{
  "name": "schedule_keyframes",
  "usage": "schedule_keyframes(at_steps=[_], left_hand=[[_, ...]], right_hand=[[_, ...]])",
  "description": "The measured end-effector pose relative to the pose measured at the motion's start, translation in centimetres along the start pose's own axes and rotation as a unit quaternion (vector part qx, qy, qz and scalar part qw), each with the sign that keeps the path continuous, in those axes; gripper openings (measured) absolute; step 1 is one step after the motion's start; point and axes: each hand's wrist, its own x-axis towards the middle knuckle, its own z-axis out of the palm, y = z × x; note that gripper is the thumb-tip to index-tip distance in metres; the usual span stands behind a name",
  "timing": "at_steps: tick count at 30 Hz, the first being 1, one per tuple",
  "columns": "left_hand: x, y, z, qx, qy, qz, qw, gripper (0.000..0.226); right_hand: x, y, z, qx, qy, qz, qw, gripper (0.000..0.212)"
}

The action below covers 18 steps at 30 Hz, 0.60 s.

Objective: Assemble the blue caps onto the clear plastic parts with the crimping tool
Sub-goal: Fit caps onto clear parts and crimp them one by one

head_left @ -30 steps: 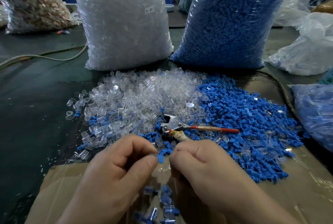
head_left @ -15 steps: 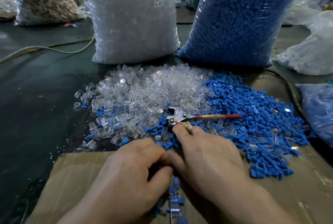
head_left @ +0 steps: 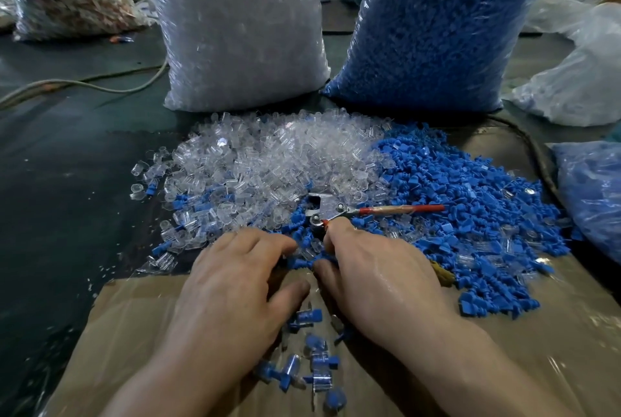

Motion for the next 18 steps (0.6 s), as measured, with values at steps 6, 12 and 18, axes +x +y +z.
schedule_keyframes(at_steps=[6,12,18], left_hand=[[0.03,-0.16,0.18,-0.034,0.018,0.013,0.999,0.031],[-0.02,-0.23,0.36,-0.045,0.022,0.005,0.999,0.039],[-0.14,-0.06,0.32,-0.050,0.008,0.039,0.998,0.046]], right_hand=[[-0.25,0.20,-0.15,0.008,0.007,-0.023,1.000,0.013],[-0.37,0.10,-0.42,0.017,-0.002,-0.040,0.999,0.014],[-0.31,0.30,-0.34,0.024,-0.010,-0.066,0.997,0.019]])
